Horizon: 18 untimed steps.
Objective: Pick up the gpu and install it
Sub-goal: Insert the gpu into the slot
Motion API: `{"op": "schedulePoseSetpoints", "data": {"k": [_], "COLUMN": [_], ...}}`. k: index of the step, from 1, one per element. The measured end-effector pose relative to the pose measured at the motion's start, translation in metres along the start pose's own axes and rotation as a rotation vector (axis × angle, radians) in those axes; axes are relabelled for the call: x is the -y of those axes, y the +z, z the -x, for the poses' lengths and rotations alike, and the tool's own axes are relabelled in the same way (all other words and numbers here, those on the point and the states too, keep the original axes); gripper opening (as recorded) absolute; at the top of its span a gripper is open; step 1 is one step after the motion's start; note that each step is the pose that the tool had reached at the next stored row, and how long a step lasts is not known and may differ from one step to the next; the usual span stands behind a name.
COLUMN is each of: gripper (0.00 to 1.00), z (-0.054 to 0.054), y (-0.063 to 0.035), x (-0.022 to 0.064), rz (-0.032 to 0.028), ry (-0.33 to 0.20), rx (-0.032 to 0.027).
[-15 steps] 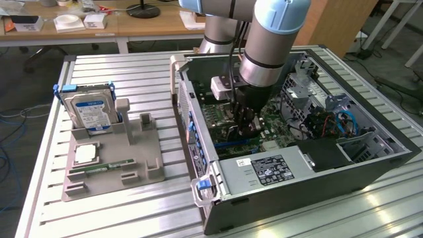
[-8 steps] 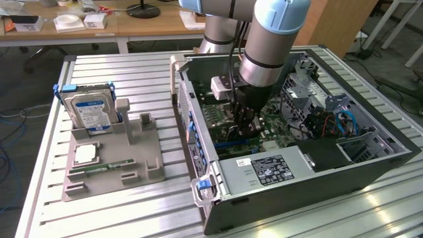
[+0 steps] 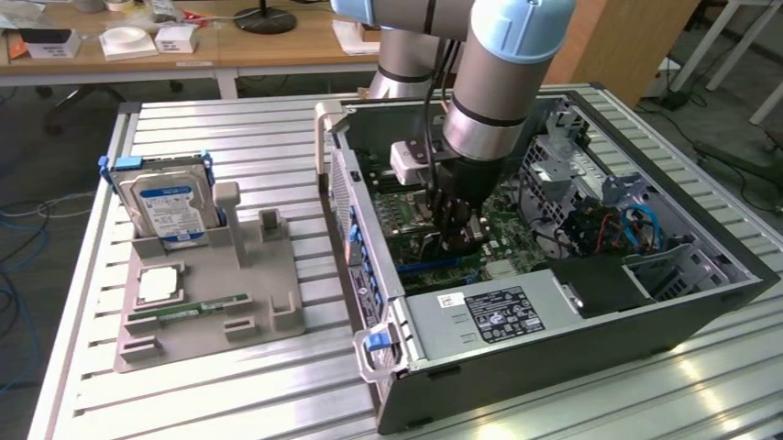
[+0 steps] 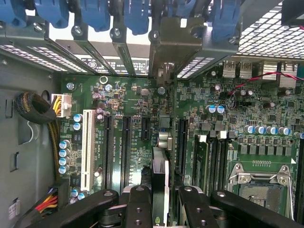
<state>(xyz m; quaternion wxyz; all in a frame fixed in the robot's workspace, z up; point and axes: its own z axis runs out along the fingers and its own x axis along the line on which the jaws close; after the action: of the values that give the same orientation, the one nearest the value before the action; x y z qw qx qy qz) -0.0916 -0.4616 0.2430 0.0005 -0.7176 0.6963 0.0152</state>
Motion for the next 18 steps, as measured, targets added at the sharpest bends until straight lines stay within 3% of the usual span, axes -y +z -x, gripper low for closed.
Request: {"op": "schedulePoseSetpoints", "data": {"k": [18], "gripper": [0.27], "z": [0.0], "y": [0.0003], "x": [-0.0014], "rz": [-0.0003], "ry": [0.001], "rx": [0.0001]}}
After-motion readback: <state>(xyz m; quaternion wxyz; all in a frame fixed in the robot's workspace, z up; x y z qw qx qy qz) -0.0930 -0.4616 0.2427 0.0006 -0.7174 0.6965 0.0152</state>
